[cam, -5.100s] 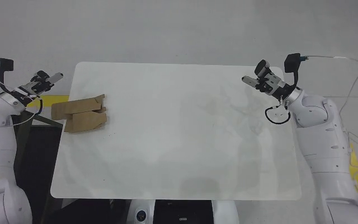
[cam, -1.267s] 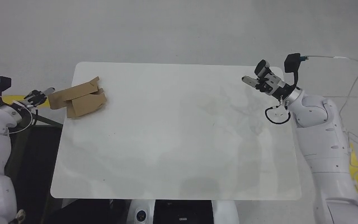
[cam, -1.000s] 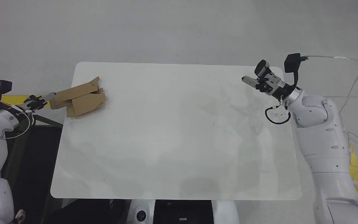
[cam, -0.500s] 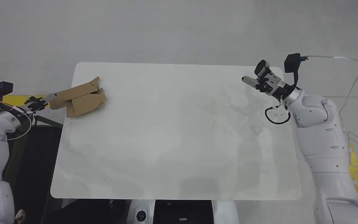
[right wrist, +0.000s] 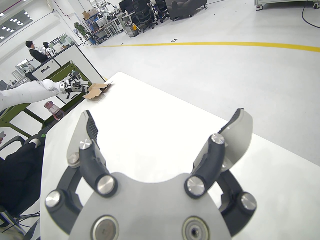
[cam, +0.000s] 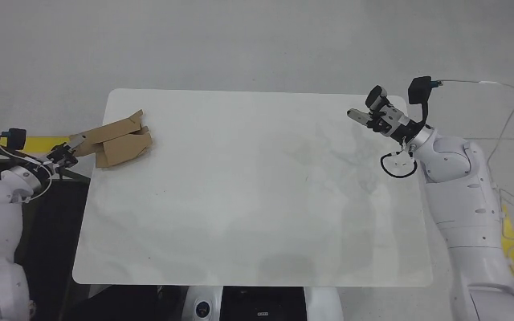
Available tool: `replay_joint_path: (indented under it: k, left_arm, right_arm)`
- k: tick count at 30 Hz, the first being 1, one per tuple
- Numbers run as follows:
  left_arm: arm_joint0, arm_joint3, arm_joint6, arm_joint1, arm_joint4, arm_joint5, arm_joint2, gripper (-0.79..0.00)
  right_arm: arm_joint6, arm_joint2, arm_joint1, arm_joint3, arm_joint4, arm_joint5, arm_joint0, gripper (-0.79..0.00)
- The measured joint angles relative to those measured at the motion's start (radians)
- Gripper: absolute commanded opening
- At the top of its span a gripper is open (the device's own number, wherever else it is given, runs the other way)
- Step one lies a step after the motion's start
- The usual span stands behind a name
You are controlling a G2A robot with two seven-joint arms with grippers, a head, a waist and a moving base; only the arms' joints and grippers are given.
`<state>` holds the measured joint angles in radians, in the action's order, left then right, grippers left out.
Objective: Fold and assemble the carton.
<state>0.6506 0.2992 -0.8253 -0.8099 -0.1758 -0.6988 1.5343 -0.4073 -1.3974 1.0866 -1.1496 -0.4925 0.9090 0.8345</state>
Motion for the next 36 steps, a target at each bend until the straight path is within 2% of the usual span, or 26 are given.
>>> replay_joint_path:
  k: [1,2,3,5,7,8,16,25,33,36]
  left_arm:
    - [0.003,0.003,-0.003,-0.002,0.007,0.006,-0.001,-0.009]
    - [0.006,0.006,-0.005,-0.003,0.014,0.011,-0.002,-0.148]
    - [0.009,0.010,-0.006,-0.006,0.020,0.017,-0.004,-0.413]
    - [0.014,0.016,-0.008,-0.009,0.027,0.027,-0.008,-0.542]
    - [0.019,0.020,-0.010,-0.013,0.034,0.035,-0.012,-0.730]
    - [0.020,0.022,-0.011,-0.014,0.038,0.038,-0.014,-0.785]
    - [0.024,0.023,-0.022,-0.022,0.095,0.047,-0.013,-0.785]
    - [0.032,0.048,-0.068,-0.021,0.215,0.010,0.019,-0.785]
    - [0.054,0.140,-0.096,0.002,0.288,-0.030,0.062,-0.785]
    - [0.067,0.195,-0.131,0.001,0.351,-0.031,0.073,-0.785]
  right_arm:
    - [0.000,0.000,0.000,0.000,0.000,0.000,0.000,0.000]
    - [0.000,0.000,0.000,0.000,0.000,0.000,0.000,0.000]
    - [0.000,0.000,0.000,0.000,0.000,0.000,0.000,0.000]
    - [0.000,0.000,0.000,0.000,0.000,0.000,0.000,0.000]
    - [0.000,0.000,0.000,0.000,0.000,0.000,0.000,0.000]
    - [0.000,0.000,0.000,0.000,0.000,0.000,0.000,0.000]
    - [0.000,0.000,0.000,0.000,0.000,0.000,0.000,0.000]
    - [0.000,0.000,0.000,0.000,0.000,0.000,0.000,0.000]
    - [0.000,0.000,0.000,0.000,0.000,0.000,0.000,0.000]
    - [0.000,0.000,0.000,0.000,0.000,0.000,0.000,0.000]
